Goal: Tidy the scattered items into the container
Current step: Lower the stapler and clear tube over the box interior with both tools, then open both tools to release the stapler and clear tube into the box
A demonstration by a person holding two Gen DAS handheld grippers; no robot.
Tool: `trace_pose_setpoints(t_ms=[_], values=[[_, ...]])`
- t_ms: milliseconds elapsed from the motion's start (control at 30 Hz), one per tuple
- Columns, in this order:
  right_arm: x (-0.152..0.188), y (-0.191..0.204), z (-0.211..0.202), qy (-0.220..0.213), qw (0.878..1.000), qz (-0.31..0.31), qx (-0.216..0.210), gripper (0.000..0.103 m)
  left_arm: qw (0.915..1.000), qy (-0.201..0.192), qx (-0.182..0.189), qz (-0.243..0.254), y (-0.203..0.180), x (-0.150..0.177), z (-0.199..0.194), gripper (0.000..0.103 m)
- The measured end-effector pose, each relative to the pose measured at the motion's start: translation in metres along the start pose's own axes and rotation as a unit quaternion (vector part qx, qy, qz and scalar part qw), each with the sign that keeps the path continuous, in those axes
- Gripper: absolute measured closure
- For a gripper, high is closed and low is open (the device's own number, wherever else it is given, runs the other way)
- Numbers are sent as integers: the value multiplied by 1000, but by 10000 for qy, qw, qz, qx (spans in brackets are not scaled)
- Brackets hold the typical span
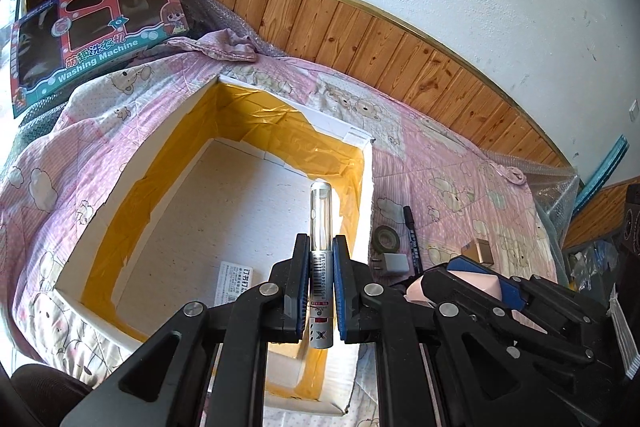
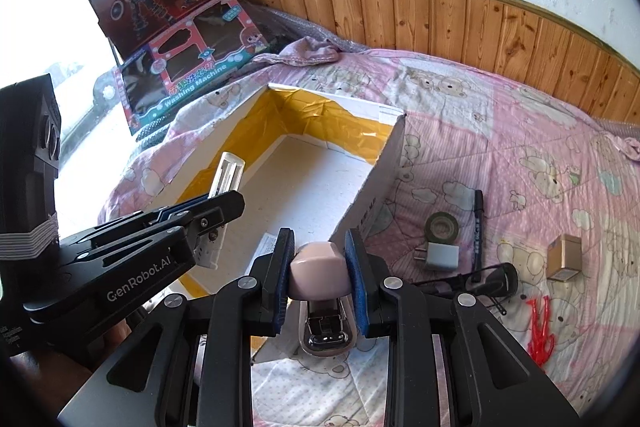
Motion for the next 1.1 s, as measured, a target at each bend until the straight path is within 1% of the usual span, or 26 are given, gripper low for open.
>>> trace_pose_setpoints(t_ms=[200, 367, 500, 567, 667, 867, 933, 1033, 1100], values=[[-10, 15, 12, 29, 9998, -188, -71, 75, 9999, 17, -120, -62, 17, -9, 5, 92], [-19, 24, 26, 73, 9993, -334, -116, 75, 9994, 87, -340, -36, 29, -18, 14, 92], [-28, 26, 44, 186, 9988, -403, -202, 75, 9986, 304, -409, -161, 43, -25, 28, 92], [-32, 27, 53, 247, 9985, -444, -214, 75, 9980, 436, -349, -296, 51, -29, 35, 92], [-37, 29, 66, 320, 9978, -532, -243, 75, 9969, 583, -373, -375, 59, -34, 46, 92], [-47, 30, 95, 561, 9965, -519, -340, 75, 9942, 835, -611, -307, 67, -43, 68, 92], [-50, 29, 103, 631, 9963, -467, -358, 75, 9933, 873, -702, -284, 71, -47, 75, 92], [-53, 27, 112, 688, 9960, -465, -326, 75, 9925, 871, -847, -112, 73, -52, 82, 92], [-55, 25, 118, 716, 9959, -450, -308, 75, 9918, 922, -874, -113, 76, -55, 88, 92]])
Point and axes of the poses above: each gripper's, at about its wrist camera, not at the fingertips, and z roughly the way its jaws point, y to its left, x to its underside, the point moved 2 cm from there along z, roughly the way its jaws point, and after that the axes turned 2 degrees about -z, right-handed, at the moved point
